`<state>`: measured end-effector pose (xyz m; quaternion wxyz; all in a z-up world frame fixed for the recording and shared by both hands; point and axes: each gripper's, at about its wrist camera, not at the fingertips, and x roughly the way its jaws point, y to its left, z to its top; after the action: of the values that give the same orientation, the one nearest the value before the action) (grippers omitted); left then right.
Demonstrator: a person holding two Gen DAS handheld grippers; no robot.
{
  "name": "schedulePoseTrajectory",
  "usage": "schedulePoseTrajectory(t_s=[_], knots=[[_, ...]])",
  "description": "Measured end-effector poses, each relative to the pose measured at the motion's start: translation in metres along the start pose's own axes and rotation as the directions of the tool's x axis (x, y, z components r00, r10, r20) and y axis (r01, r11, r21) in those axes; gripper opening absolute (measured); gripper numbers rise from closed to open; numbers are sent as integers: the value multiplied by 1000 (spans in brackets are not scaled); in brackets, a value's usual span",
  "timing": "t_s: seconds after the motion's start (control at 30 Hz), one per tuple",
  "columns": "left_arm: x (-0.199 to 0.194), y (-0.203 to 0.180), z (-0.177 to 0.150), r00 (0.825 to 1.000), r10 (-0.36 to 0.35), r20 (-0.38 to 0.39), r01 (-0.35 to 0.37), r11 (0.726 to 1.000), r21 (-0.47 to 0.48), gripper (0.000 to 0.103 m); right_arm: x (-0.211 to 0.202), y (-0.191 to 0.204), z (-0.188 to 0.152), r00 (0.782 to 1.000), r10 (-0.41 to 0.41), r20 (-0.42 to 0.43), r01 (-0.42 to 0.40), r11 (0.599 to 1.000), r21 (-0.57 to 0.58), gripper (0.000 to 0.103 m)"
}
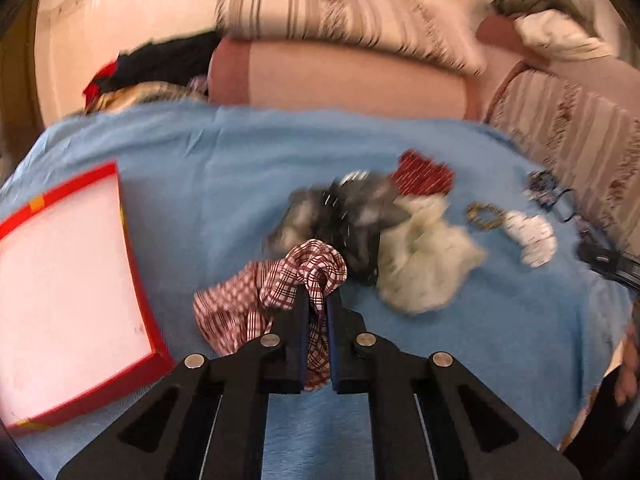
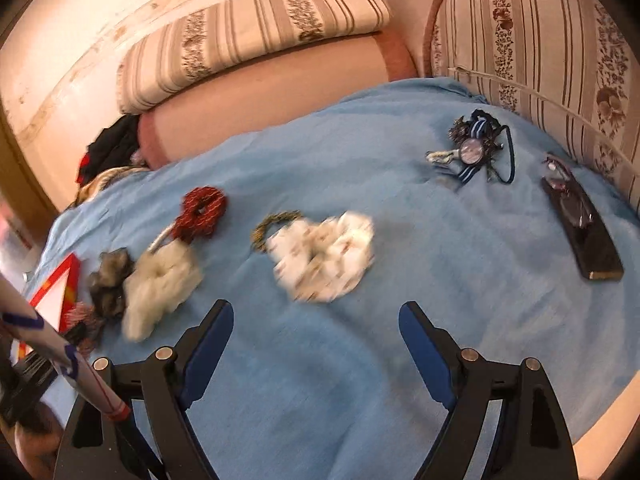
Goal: Organize jewelry
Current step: 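Close the left gripper on the plaid scrunchie while the right gripper closes on the red-dotted scrunchie, then carry both scrunchies over the red-rimmed box with both tools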
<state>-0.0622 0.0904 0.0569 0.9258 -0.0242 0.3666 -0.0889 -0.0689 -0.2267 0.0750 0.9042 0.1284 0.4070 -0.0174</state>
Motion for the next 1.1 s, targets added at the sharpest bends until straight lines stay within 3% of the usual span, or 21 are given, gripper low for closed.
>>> schedulePoseTrajectory(t_s=[0.17, 0.23, 0.27, 0.3, 0.33, 0.4, 0.53, 0.77, 0.97, 1.1], knots=[[-8, -4, 4, 999, -35, 33, 35, 999, 1, 7, 41, -17, 19, 997, -12, -79, 17, 998, 63, 88], [-8, -5, 4, 999, -34, 34, 34, 999, 6, 7, 56, -24, 19, 995, 17, -100, -4, 992, 123, 87], [-6, -4, 5, 999, -37, 33, 37, 999, 10, 7, 66, -26, 18, 993, 29, -119, -12, 990, 137, 80], [-6, -4, 5, 999, -34, 35, 33, 999, 13, 7, 71, -26, 18, 991, 24, -129, -6, 990, 138, 58], [-6, -5, 5, 999, -30, 40, 29, 999, 19, 7, 75, -25, 17, 990, 17, -137, 1, 991, 134, 47], [-8, -6, 4, 998, -32, 45, 31, 999, 25, 7, 72, -18, 17, 992, 55, -112, -42, 993, 112, 11], [-13, -5, 5, 997, -31, 69, 30, 999, 26, 7, 48, -2, 15, 999, 38, -3, -37, 999, 36, 7], [-24, 0, 7, 993, -9, 119, 8, 1000, 8, 7, 10, 14, 9, 986, 68, 155, -63, 997, -37, 6], [-29, 3, 9, 992, 1, 128, 0, 1000, -7, 7, -12, 46, 2, 970, 144, 194, -119, 984, -136, 6], [-33, 5, 7, 991, 10, 136, -9, 1000, -10, 8, -22, 44, 3, 968, 160, 196, -136, 982, -128, 8]])
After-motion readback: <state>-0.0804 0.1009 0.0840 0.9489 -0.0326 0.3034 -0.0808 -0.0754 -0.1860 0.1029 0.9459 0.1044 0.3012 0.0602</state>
